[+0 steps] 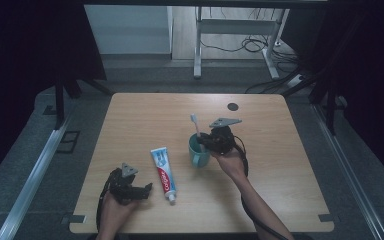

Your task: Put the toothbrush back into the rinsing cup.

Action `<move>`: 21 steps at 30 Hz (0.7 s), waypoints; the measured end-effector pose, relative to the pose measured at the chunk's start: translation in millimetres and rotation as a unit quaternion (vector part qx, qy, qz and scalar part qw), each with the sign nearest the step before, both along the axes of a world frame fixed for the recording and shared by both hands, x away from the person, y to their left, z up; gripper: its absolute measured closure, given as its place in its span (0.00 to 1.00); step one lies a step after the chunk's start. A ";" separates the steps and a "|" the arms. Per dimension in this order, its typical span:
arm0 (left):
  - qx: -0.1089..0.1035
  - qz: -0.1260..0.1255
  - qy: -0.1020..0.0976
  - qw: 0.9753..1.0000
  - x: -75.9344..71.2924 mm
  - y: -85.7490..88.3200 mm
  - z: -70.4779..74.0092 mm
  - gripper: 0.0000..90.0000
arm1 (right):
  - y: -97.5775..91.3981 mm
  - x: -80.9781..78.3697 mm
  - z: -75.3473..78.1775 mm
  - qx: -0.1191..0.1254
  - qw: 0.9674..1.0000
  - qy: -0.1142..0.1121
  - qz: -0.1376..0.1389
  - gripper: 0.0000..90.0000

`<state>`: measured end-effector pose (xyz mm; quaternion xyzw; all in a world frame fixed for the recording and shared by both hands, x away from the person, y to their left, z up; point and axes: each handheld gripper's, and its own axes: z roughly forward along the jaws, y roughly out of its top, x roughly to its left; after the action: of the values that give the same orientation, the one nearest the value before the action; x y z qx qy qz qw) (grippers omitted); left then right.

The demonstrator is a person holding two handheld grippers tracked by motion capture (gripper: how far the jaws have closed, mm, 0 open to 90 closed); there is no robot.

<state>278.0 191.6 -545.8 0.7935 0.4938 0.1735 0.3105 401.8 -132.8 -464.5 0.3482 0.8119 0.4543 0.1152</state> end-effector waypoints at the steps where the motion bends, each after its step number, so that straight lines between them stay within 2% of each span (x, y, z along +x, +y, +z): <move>1: 0.000 0.000 0.000 1.000 0.0 0.0 0.0 0.02 | 0.5 0.1 -1.1 0.001 1.000 0.003 0.000 0.86; 10: 0.000 0.000 0.000 1.000 0.0 0.0 0.0 0.01 | 3.7 2.5 -9.2 -0.009 1.000 0.020 0.003 0.86; 21: 0.000 0.000 0.000 1.000 0.0 0.0 0.0 0.01 | 4.7 7.8 -9.9 -0.012 0.999 0.035 0.000 0.85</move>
<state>278.0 191.6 -545.7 0.7935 0.4938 0.1736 0.3104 409.7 -128.1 -474.4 0.3619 0.8209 0.4323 0.0911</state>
